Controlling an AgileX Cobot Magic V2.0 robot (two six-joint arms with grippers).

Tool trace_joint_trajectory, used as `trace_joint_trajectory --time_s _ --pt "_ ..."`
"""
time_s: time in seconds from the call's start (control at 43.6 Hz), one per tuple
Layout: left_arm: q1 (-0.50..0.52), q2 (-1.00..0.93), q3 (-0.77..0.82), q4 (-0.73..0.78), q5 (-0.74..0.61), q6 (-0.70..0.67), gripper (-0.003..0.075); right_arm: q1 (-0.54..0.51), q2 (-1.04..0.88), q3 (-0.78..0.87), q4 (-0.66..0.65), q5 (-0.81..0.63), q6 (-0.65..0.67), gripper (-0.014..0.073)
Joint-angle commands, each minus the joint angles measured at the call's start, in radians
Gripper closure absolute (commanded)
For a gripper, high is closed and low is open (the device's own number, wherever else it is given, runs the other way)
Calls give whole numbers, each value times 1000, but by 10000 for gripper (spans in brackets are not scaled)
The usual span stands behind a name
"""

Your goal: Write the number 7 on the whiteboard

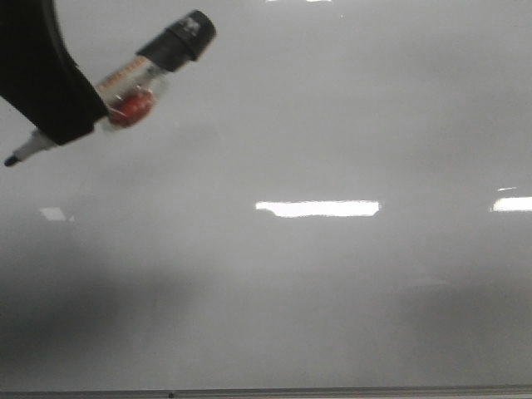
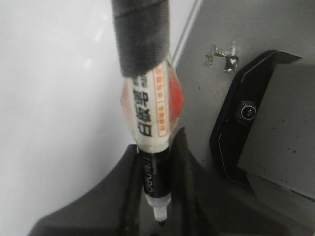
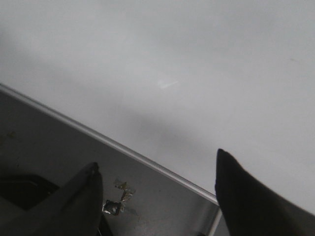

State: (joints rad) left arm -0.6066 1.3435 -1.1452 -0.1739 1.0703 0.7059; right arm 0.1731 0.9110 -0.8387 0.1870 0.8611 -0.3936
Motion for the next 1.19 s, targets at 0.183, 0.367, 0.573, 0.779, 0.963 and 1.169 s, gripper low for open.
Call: trace_joint_trajectory --time_s 0.183,0.367,0.573,0.779,0.963,1.169 --pt "-154 69 -34 -21 -48 39 741 165 88 -35 225 -24 -409 83" --pt "-206 80 -34 -21 -81 42 741 246 132 -35 431 -24 -648 83" --pt "-240 80 -34 -19 -97 70 741 336 202 -59 531 -42 -778 83" --pt "-245 80 -34 -19 -99 76 741 392 299 -122 533 -63 -778 83" --pt "-245 80 -34 -19 -106 76 741 403 353 -135 543 -100 -778 83" --pt "-245 80 -34 -19 -131 76 741 403 365 -135 546 -104 -778 204"
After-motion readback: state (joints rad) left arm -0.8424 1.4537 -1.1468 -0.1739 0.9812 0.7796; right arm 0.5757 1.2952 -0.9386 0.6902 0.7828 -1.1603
